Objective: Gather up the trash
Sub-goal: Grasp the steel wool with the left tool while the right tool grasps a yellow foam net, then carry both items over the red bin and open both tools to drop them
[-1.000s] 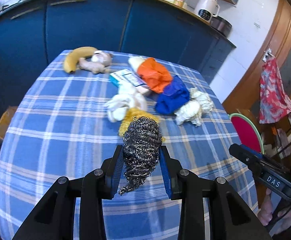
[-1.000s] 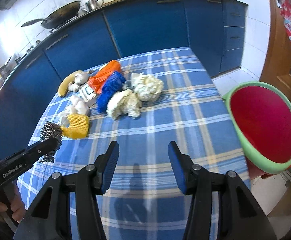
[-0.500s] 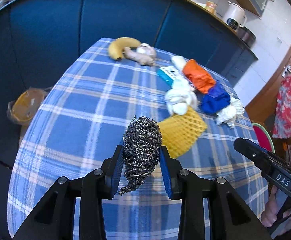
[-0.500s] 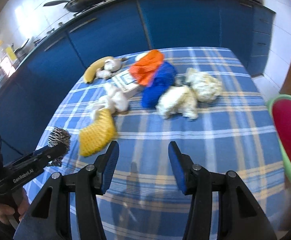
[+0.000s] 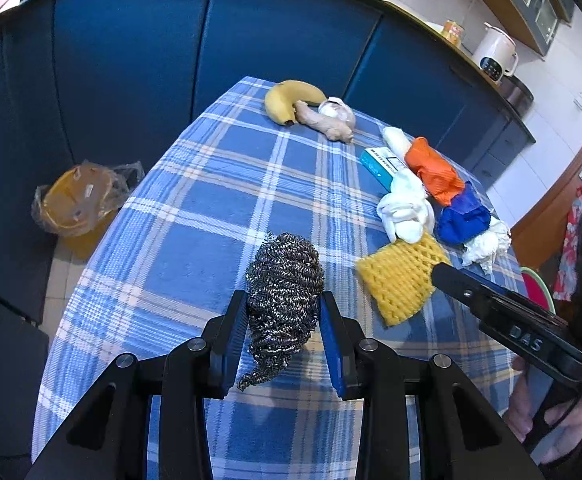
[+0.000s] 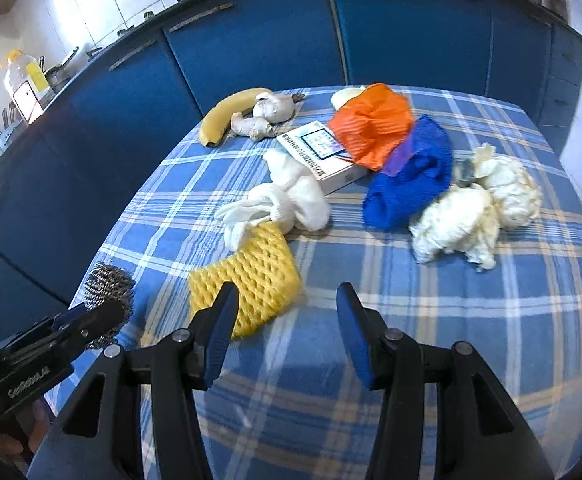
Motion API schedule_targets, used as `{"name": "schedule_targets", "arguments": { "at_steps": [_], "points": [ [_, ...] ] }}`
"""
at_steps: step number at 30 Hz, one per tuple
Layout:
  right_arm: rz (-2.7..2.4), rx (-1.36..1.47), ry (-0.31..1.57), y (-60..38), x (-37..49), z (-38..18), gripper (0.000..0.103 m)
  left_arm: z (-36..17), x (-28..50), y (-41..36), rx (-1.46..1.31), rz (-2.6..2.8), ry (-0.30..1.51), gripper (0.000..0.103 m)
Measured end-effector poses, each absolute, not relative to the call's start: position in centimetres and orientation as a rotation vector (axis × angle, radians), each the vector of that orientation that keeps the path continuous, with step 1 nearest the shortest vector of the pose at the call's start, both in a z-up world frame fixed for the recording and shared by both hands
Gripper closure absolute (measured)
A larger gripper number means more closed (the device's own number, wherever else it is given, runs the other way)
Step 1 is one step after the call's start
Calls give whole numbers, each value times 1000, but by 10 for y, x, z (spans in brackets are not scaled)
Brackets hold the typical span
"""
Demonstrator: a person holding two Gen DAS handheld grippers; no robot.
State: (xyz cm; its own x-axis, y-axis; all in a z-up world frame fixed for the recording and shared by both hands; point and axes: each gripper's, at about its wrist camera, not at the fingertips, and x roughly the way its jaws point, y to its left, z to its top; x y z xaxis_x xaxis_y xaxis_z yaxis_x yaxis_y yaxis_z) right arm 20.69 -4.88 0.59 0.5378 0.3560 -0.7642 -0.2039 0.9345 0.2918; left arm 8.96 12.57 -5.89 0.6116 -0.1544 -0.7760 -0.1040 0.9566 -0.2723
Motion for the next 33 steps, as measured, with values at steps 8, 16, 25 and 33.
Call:
{"name": "schedule_targets", "arguments": {
  "at_steps": [8, 16, 25, 33],
  "points": [
    [394, 194, 983, -42, 215, -7, 84, -57, 90, 125, -304, -27, 913, 67],
    [430, 206, 921, -50, 198, 9, 94, -50, 89, 116, -287, -42, 904, 67],
    [386, 242, 828, -86, 164, 37, 94, -31, 91, 91, -247, -93, 881, 67],
    [294, 273, 747, -138, 137, 63, 94, -15, 97, 51, -208, -186, 874, 67]
  ]
}}
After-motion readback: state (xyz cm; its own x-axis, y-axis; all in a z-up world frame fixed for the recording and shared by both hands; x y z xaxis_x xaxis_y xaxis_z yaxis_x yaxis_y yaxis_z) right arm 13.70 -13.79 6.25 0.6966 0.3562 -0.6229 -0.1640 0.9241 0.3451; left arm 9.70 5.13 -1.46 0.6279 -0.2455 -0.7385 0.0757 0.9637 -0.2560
